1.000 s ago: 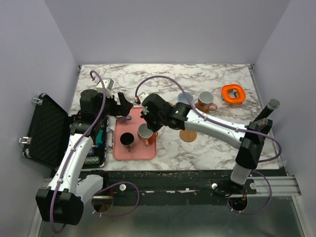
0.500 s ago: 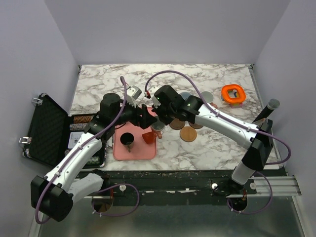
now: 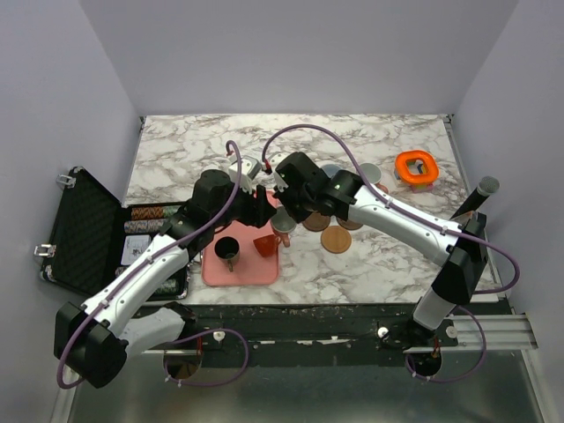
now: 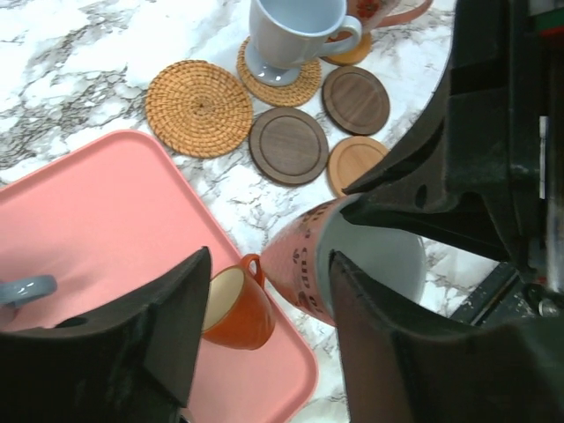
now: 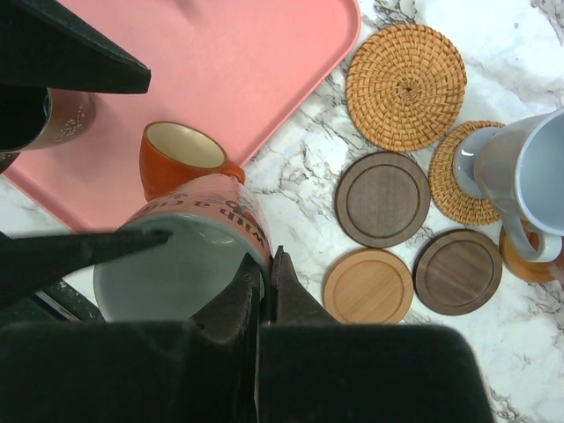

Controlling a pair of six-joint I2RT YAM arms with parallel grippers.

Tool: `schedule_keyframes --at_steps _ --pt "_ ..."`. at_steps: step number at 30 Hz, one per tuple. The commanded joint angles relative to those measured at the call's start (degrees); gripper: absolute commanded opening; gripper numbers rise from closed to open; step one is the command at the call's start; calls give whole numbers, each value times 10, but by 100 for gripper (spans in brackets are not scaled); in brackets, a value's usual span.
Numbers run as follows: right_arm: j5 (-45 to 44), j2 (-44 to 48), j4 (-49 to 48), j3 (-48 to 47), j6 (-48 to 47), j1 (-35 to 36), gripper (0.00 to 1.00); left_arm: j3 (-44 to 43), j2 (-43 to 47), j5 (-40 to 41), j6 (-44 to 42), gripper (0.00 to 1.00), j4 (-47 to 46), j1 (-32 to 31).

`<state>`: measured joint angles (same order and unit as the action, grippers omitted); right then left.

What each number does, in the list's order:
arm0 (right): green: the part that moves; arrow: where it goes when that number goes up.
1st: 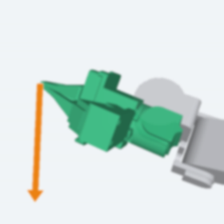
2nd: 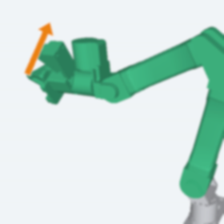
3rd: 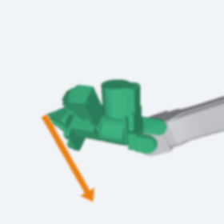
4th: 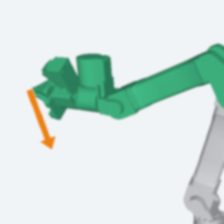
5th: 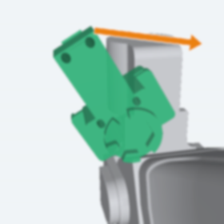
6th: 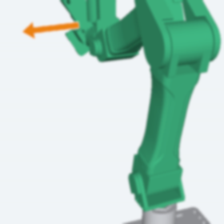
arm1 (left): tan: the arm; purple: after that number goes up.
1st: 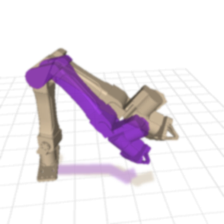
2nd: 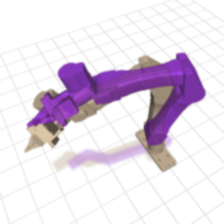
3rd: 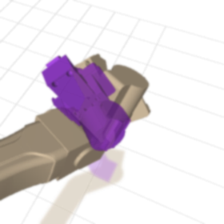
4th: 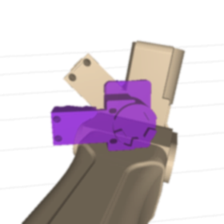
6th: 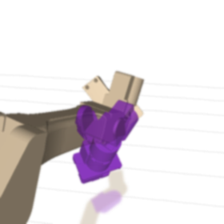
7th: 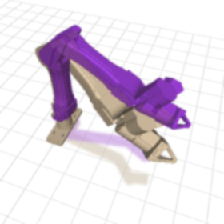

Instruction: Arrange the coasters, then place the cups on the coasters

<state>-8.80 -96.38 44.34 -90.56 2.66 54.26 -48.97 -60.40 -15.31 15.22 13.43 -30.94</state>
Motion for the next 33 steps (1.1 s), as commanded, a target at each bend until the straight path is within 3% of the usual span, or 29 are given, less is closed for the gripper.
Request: schedule_keyframes --at_steps 1,5,22,25,33 --pt "0 9 -1 -21 9 3 1 -19 -15 72 3 58 21 -13" --pt "-3 4 -1 -22 23 3 1 -24 -26 82 11 53 21 -20" --pt "6 5 -29 -31 82 4 1 -3 -48 42 45 53 4 -37" --pt "8 0 -33 -36 84 3 1 1 -53 49 52 43 3 -44" --pt "0 -13 -53 -35 102 4 1 4 -63 83 69 3 8 -54"
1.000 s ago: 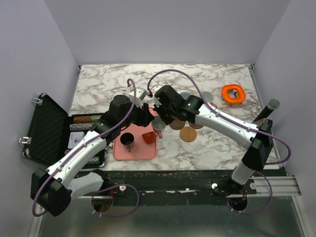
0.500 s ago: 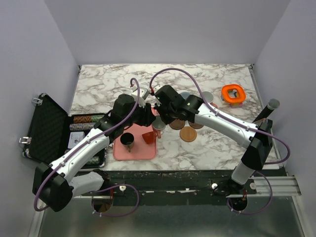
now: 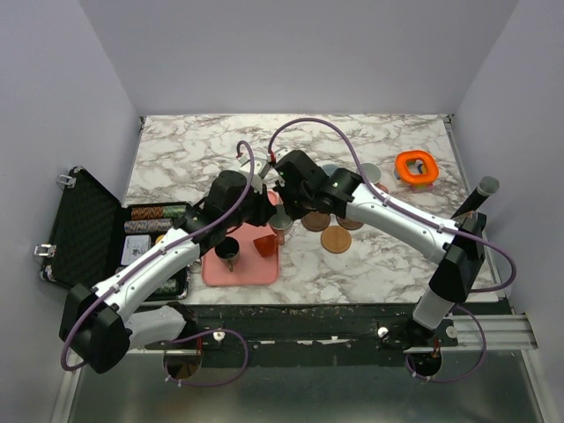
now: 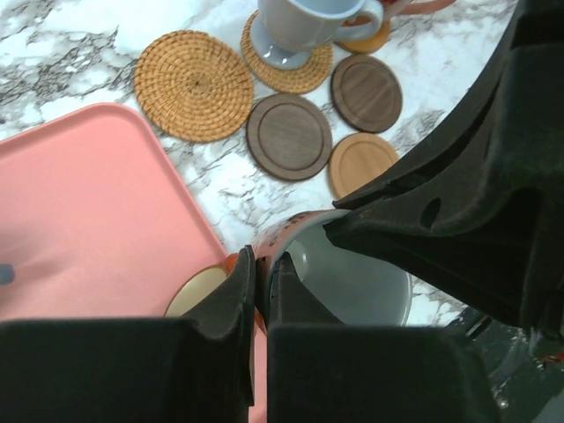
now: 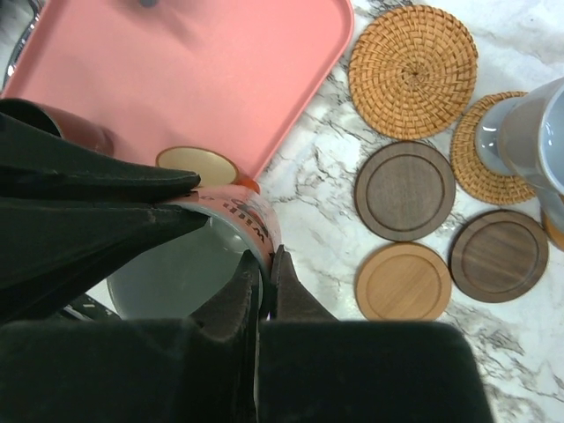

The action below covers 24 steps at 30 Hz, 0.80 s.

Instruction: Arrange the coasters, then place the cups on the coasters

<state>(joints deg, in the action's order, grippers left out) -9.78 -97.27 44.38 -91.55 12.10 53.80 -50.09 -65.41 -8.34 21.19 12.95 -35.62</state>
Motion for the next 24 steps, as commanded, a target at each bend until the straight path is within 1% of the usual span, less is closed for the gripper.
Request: schedule_keyframes --at_steps 1,2,4,8,12,13,17,20,24 --pt "12 -7 -59 -24 12 9 5 17 -12 18 10 0 12 -9" --pt "10 -9 -63 -23 16 9 9 17 -11 24 11 0 12 -10" --pt "6 -13 -71 -21 28 9 10 20 -6 38 10 0 13 -11" --pt "-16 -20 -77 -17 49 9 19 26 11 57 8 0 9 -11" --pt "-26 -21 -79 -15 57 9 32 30 23 79 12 0 13 -10" --pt "-30 -21 -80 -14 59 9 36 30 24 100 15 0 17 -11" --pt "-42 -7 -90 -3 72 9 52 29 27 142 36 0 24 -10" --pt "-52 1 -94 7 85 10 57 32 33 196 76 0 28 -10" --pt "-59 11 -102 28 123 9 58 42 39 245 119 0 14 -11"
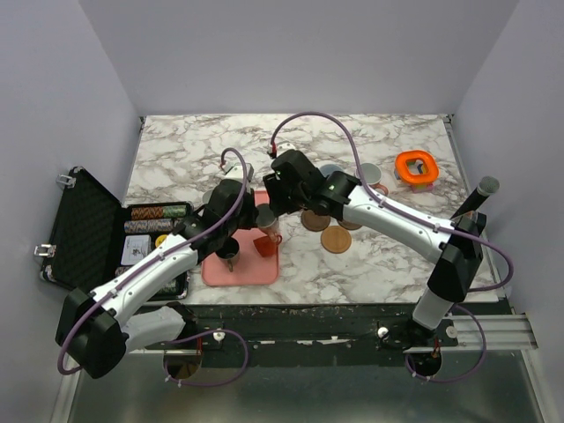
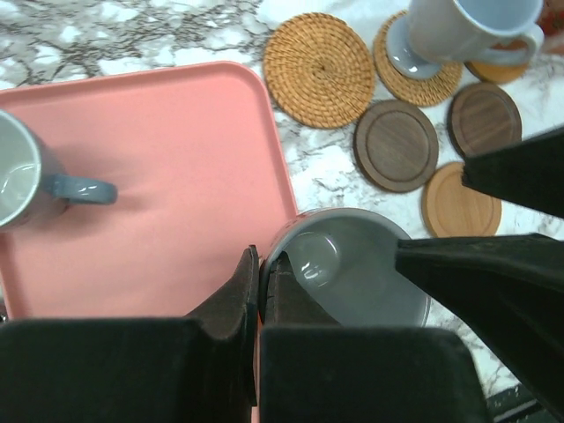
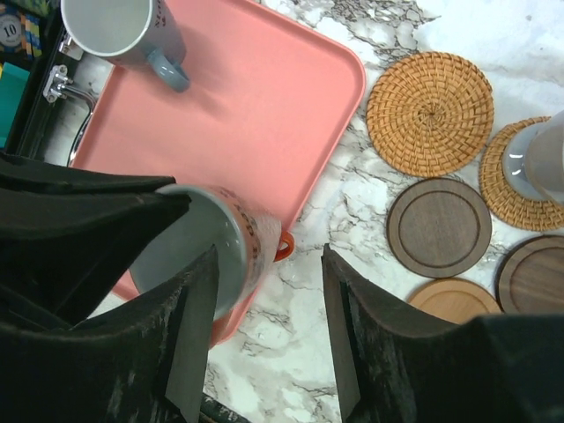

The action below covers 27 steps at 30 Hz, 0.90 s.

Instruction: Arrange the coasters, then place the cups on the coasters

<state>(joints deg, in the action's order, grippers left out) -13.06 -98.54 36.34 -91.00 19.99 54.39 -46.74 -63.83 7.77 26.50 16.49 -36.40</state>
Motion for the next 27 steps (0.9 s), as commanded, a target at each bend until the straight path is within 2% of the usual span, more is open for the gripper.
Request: schedule_keyframes --at_steps 1,5,8,23,27 --pt "-23 28 -28 30 50 3 58 9 24 95 77 0 -24 -2" --pt "-9 69 -103 102 37 10 59 -1 11 122 102 0 -19 -3" --pt "-7 69 -109 105 37 11 59 -9 -1 134 115 0 -11 -3" --pt "-46 -43 -29 -29 49 11 51 -5 -5 184 151 0 -26 -13" --pt "-39 -74 -14 -59 42 11 41 -3 -4 189 157 0 -32 -16"
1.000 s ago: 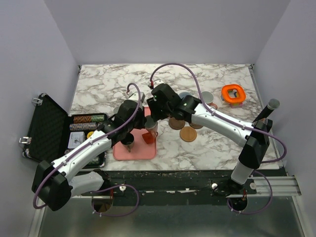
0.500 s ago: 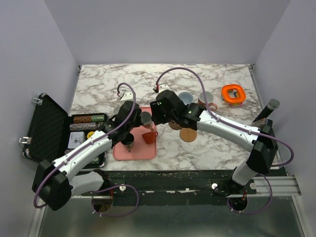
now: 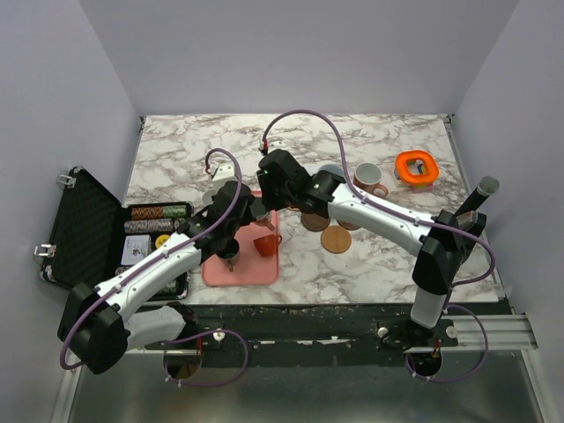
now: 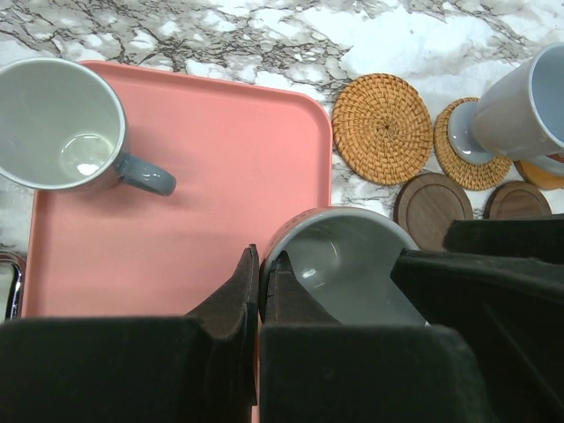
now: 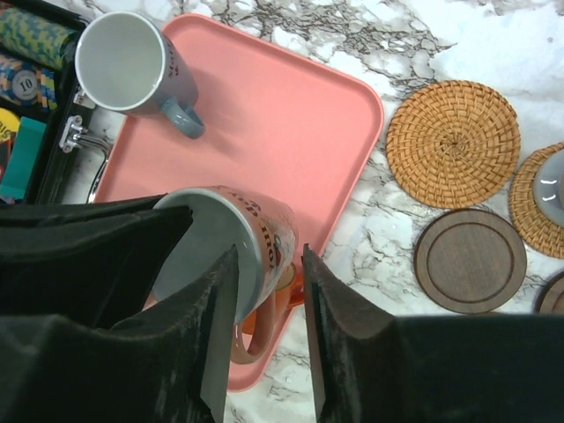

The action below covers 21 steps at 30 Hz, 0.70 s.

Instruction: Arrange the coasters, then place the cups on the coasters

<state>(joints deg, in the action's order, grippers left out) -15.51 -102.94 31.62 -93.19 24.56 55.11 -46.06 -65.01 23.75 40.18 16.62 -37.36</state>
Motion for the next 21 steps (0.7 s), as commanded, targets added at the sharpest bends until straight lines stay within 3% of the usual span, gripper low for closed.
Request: schedule_keyframes --at_steps 1,9,13,15,16,17,19,21 --pt "-15 -38 38 -48 -6 3 38 -10 8 30 22 0 -34 -7" --pt "-36 -75 65 -78 -11 3 25 -9 11 32 19 0 -48 -10" --pt "-55 -80 68 -84 -21 2 1 0 19 5 5 1 -74 -11" --pt "-58 -76 68 -88 -28 -4 1 5 27 -4 -1 24 -79 -10" --pt "-58 -72 67 -88 -32 -9 1 8 30 -8 -5 45 -80 -10" --pt "-61 -66 64 -87 -38 -14 1 9 37 -11 -11 59 -80 -11" --pt "-58 -50 51 -76 -55 -25 1 5 45 -11 -24 78 -69 -10" --pt "-33 -30 21 -61 -82 -40 1 -3 52 -8 -45 90 -48 -10"
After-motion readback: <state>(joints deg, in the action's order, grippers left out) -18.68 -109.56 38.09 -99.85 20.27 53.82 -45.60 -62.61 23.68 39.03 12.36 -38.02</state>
